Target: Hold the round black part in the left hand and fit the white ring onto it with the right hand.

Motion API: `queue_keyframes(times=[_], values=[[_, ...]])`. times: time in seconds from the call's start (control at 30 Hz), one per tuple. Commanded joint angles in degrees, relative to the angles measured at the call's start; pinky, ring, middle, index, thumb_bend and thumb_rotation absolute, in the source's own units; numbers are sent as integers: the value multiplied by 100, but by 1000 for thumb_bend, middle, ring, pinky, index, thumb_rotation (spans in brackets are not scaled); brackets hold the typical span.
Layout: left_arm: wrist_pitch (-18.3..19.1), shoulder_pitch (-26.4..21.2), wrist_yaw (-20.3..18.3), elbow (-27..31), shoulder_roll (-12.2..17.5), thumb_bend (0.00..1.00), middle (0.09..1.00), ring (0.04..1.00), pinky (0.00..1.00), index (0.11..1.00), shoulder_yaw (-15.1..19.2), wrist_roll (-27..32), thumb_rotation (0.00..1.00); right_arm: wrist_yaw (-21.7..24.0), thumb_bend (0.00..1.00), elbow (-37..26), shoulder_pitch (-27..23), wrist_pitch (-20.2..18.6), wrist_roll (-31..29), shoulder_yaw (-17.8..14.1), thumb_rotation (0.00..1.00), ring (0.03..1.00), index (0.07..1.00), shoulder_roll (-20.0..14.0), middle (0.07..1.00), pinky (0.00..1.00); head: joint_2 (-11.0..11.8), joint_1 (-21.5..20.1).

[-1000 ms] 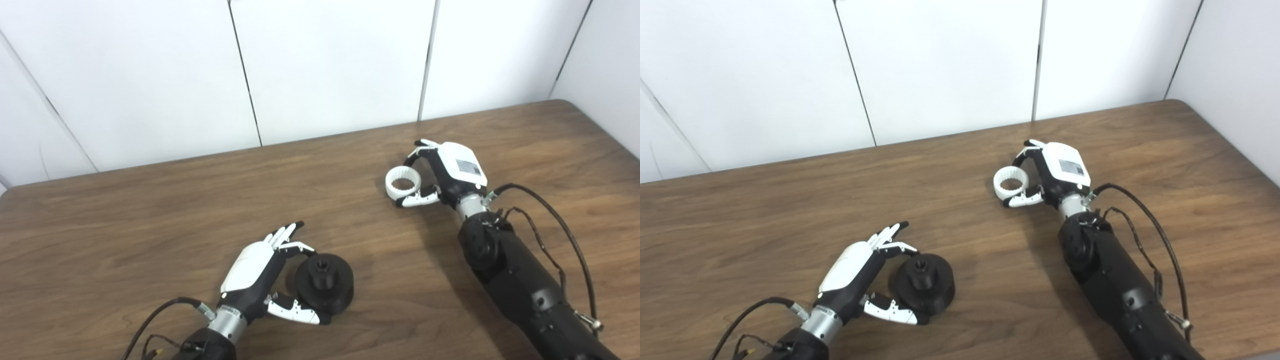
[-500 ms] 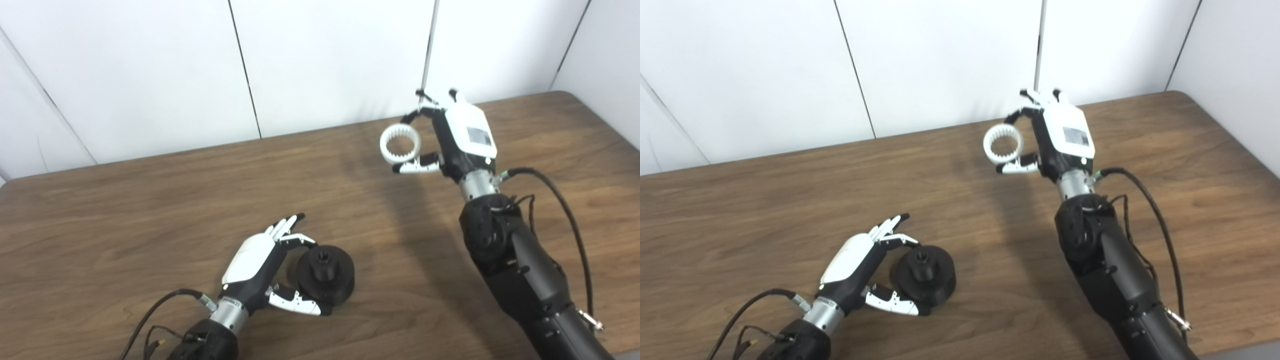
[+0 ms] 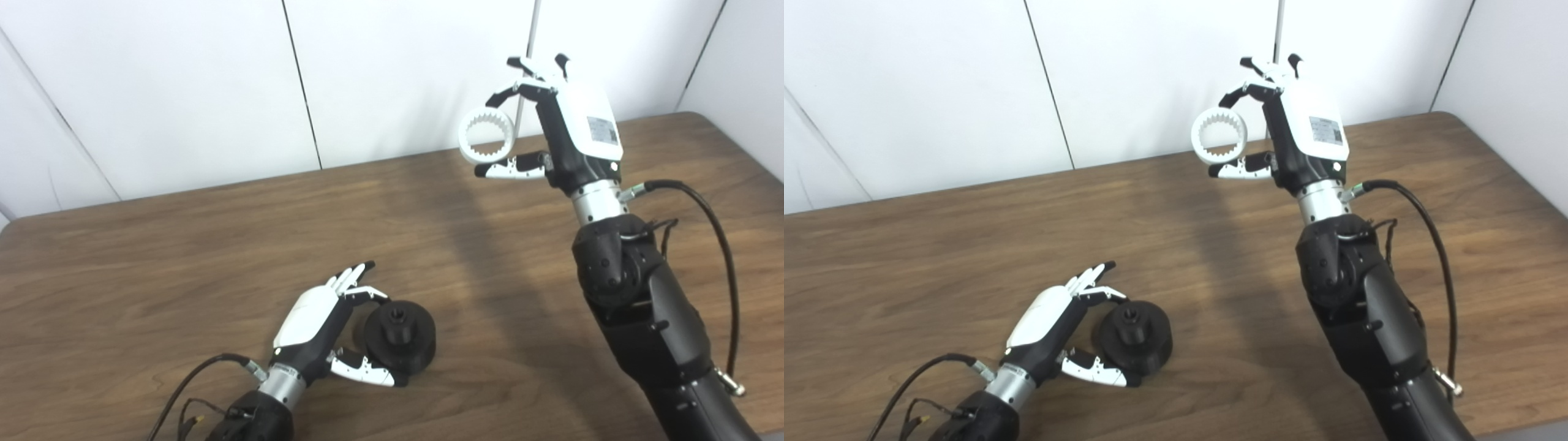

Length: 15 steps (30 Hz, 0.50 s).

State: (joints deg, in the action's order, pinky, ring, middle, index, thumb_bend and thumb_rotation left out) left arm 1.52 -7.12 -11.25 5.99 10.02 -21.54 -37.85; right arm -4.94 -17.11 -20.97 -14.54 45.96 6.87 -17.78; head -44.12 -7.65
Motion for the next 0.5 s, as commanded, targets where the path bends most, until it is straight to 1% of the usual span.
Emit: queue_keyframes(times=[0.0,0.07,0.13,0.27,0.37,0.47], values=[[-37,-208,58,126,-32,964,1000,1000,1000,603,37,0,366,-69,522,-357,96,162,-19,-74,150,859,492,87,860,944,-12,10],[-28,-218,46,130,-39,963,1000,1000,1000,602,41,-5,360,-16,522,-519,300,125,-19,-72,151,865,493,173,867,925,-36,60],[-27,-227,37,131,-44,961,1000,1000,1000,602,38,-18,360,20,522,-664,501,115,12,-56,152,879,494,253,875,960,-43,89],[58,-233,-27,178,-79,974,1000,1000,1000,599,37,-24,351,33,522,-958,1043,261,28,-5,152,872,493,383,869,922,-68,125],[106,-243,-62,215,-94,973,1000,1000,1000,601,48,-23,361,77,521,-1149,1389,314,0,46,152,883,494,486,871,958,-85,136],[112,-273,-54,208,-95,975,1000,1000,1000,600,72,-8,366,64,521,-1304,1697,415,-1,110,152,884,494,616,868,967,-121,180]])
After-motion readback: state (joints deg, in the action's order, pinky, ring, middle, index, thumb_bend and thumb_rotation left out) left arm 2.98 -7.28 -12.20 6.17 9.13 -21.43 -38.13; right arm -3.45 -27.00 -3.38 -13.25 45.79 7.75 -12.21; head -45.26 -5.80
